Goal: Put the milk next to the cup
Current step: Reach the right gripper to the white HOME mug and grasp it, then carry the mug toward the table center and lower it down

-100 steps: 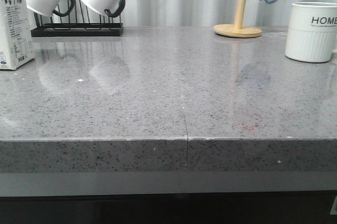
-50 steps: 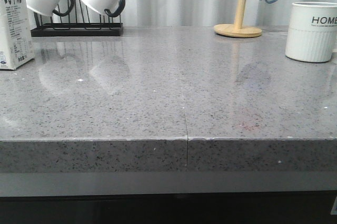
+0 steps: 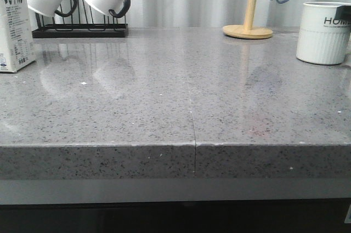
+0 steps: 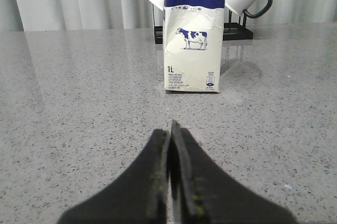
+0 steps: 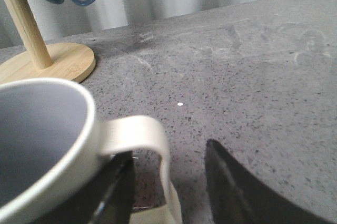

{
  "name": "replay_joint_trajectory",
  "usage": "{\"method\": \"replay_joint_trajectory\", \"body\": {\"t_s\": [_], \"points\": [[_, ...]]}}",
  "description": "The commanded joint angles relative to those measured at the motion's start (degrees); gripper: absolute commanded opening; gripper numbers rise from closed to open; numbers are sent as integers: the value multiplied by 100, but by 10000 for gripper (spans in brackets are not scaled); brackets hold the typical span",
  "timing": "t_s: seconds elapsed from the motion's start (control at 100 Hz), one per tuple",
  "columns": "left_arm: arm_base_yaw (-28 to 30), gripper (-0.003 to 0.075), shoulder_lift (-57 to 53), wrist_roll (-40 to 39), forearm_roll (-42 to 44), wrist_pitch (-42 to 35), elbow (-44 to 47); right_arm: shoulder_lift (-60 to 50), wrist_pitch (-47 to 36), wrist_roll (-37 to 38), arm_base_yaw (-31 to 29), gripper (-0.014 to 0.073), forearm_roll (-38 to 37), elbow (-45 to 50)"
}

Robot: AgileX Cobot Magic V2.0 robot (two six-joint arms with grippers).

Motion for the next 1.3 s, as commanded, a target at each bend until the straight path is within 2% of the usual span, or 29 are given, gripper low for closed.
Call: {"method": "replay_joint_trajectory", "body": {"t_s": [0.0, 0.12, 0.21, 0.38, 0.52, 0.71, 0.88, 1.02, 1.22, 1.29], "points": [[6, -21, -184, -45, -17, -493, 226, -57, -385, -56, -11, 238, -92, -336], [6, -21, -184, -45, -17, -493, 226, -22, -377, -56, -11, 9, -102, -380], [6, -21, -184, -45, -17, -493, 226, -28, -397, -56, -11, -69, -113, -380], [6, -21, -184, -45, -17, -493, 226, -198, -390, -56, 28, -64, -265, -343], [6, -21, -184, -45, -17, -493, 226, -616, -284, -56, 346, -64, -520, -195], [6, -21, -184, -45, -17, -493, 226, -1067, -2, -56, 1207, -64, -674, -177], [6, -21, -184, -45, -17, -493, 226, -993, 4, -56, 2153, -44, -674, -183], [6, -21, -184, -45, -17, -493, 226, -796, -100, -56, 2709, -39, -664, -188], [6, -21, -184, -45, -17, -493, 226, -343, -217, -15, 2851, -36, -656, -188], [6, -21, -184, -45, -17, -493, 226, -300, -227, -15, 2851, 16, -652, -188]]}}
